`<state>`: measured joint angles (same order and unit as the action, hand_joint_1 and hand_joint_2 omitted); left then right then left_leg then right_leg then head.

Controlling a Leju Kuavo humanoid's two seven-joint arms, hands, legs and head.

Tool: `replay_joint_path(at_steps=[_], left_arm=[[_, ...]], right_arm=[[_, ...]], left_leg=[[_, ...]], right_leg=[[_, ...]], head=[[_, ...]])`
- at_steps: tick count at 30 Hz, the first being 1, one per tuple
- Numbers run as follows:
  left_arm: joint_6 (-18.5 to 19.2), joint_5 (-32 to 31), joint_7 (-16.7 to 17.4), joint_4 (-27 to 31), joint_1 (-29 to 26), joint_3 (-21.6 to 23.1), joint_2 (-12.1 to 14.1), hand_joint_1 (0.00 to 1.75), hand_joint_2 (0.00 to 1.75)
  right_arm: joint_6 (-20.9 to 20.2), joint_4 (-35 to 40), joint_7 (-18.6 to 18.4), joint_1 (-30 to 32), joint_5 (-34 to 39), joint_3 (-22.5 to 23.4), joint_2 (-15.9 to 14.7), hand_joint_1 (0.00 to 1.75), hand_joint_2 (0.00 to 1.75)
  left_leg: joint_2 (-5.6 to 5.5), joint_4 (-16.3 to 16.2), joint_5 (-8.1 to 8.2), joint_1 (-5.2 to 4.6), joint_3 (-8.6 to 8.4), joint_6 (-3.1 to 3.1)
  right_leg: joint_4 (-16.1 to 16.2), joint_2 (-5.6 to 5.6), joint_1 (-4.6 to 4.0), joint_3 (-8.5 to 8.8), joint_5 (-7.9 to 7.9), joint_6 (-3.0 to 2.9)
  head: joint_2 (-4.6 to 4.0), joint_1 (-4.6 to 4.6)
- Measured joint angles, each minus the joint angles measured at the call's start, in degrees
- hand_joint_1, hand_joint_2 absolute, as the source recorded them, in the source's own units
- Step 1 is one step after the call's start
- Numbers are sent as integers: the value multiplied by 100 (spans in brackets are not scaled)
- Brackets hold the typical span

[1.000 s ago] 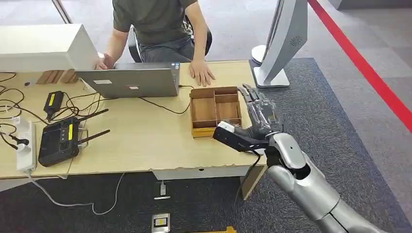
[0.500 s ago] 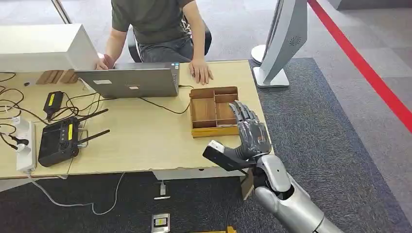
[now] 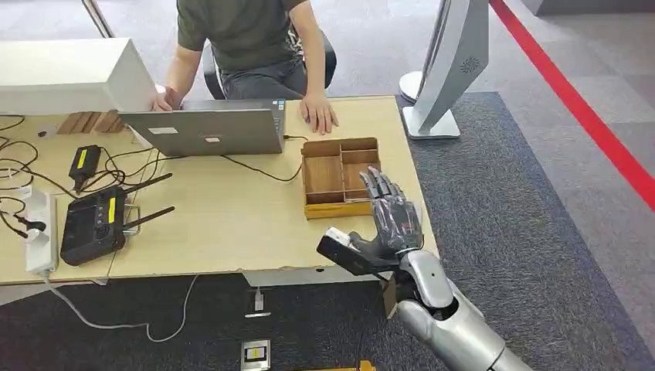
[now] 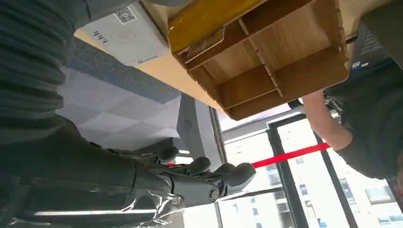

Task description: Pass the card to the sensor for recognition and then transmit it.

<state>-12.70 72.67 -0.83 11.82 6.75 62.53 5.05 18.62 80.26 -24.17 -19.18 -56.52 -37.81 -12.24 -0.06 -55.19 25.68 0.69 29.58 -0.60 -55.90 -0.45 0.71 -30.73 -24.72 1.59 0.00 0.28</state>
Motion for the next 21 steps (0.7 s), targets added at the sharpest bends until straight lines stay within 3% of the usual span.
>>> replay_joint_path(at_steps=[7, 11, 18, 21], left_arm=[[-107, 127, 85, 0, 10, -70, -4, 0, 175], [-125, 144, 13, 0, 12, -98, -9, 0, 175], [-125, 144, -17, 0, 13, -109, -11, 0, 175], [-175, 146, 118, 0, 11, -127, -11, 0, 175]], right_arm=[[418, -1106, 389, -127, -217, 2, 522, 0, 175], [564, -1958, 319, -503, -830, -41, 846, 0, 175], [567, -2930, 356, -987, -986, -57, 1119, 0, 175], [460, -3172, 411, -1050, -877, -48, 1183, 0, 175]], left_leg=[[-1, 2, -1, 2, 2, -1], [-1, 1, -5, 1, 3, -5], [-2, 0, -9, -1, 4, 0], [-3, 1, -9, -1, 4, 0]], right_leg=[[-2, 0, -1, 0, 0, 0], [-4, 0, -1, -1, 1, -1], [-4, -2, -1, -1, 1, 0], [-4, -2, -1, -2, 1, 0]], head=[[0, 0], [0, 0], [0, 2], [0, 0]])
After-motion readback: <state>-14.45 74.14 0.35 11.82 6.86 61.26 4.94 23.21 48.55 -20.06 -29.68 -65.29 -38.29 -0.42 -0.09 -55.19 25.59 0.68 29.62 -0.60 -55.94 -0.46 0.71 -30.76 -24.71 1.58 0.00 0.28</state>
